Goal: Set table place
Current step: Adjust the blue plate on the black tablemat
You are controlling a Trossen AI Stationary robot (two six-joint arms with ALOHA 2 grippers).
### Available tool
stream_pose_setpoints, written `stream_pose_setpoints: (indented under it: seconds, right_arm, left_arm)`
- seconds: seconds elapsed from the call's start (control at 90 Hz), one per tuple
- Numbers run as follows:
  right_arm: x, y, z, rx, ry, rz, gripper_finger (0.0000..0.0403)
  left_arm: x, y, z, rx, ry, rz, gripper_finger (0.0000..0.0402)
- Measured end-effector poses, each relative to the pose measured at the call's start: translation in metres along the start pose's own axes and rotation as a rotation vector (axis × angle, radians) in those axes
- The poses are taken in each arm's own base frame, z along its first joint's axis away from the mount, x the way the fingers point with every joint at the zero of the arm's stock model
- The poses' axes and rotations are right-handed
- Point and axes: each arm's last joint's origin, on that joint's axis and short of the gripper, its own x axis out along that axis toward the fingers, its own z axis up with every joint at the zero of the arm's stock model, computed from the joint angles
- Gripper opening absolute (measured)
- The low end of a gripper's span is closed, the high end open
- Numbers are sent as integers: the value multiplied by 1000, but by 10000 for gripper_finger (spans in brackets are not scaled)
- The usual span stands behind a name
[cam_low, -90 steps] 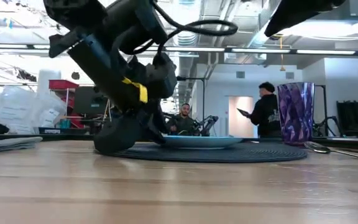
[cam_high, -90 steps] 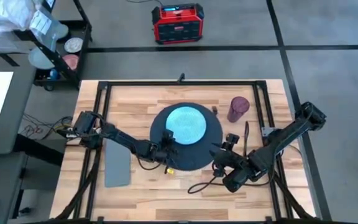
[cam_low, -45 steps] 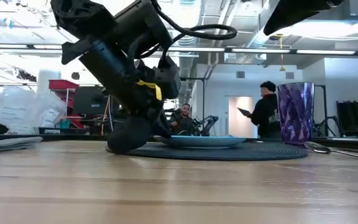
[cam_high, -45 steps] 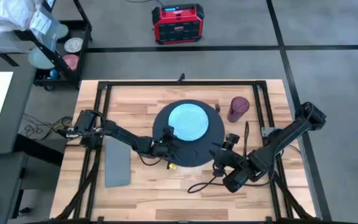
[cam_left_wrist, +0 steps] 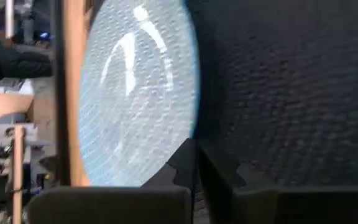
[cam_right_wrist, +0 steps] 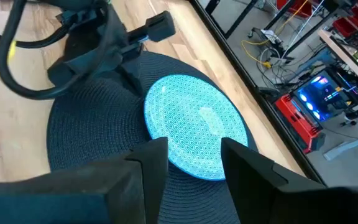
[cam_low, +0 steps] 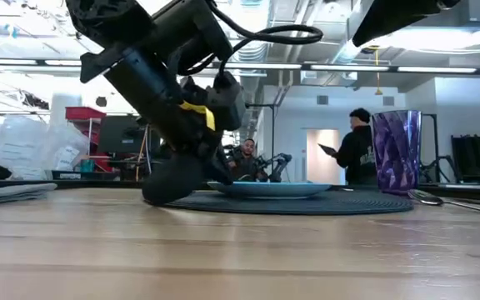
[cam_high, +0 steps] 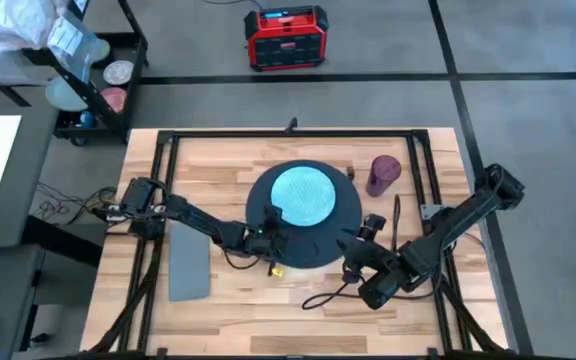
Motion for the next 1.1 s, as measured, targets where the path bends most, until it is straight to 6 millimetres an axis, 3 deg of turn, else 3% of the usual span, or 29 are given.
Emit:
stream_pose_setpoints:
  seconds: [0.289,0.456,0.644,1.1]
  right_arm:
    - [0,0,0,-3,1,-2,136]
    - [0,0,0,-3,1,-2,136]
    - [3,-2,1,4,6,-12,136]
    - [3,-2,1,8,4,-12,136]
  left_arm:
    - [1,1,1,7,-16,-15,62]
    - [-4,3,6,55,6,123,96]
    - [-1,9,8,74,-22,-62,98]
    - [21,32,-7,31,57,-29,94]
